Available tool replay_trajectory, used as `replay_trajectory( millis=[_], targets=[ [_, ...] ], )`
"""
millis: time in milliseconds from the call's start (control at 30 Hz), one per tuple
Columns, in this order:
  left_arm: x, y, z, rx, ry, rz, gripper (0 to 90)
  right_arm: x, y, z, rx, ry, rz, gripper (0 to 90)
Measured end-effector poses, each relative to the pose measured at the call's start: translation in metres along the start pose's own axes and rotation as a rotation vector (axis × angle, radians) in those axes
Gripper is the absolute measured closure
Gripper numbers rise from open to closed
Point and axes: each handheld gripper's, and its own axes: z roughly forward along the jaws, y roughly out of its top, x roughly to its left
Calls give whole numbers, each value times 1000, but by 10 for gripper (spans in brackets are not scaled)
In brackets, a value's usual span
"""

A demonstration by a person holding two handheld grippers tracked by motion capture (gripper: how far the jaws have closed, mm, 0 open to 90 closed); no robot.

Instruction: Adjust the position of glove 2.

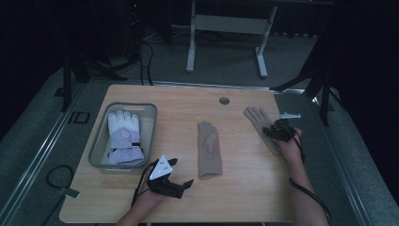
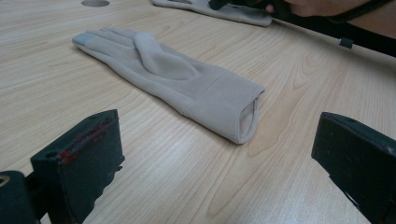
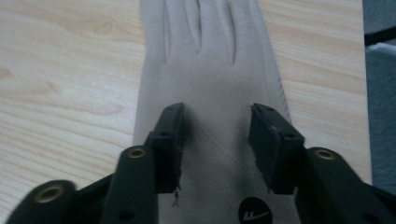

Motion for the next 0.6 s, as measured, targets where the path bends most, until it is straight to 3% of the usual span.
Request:
replay_trajectory(
  millis=[167, 233, 367, 467, 533, 600],
  targets=[
    [0, -1, -1, -1, 0, -4, 19, 1, -1, -2, 0, -12, 14, 781],
    [0, -1, -1, 3, 2, 0, 19, 2, -1, -2, 1, -18, 16, 794],
    [0, 0, 0, 2, 0, 0, 19, 9, 0, -5, 2, -62, 75, 823],
    [0, 0, 0, 4, 1, 3, 19, 14, 1, -10, -8, -65, 106, 824],
    [0, 0, -1, 0, 6, 6, 19, 17, 1, -15, -23, -37, 135, 825],
    [1, 1, -2, -7, 8, 3, 19, 22, 1, -23, -40, -49, 146, 826]
  ],
)
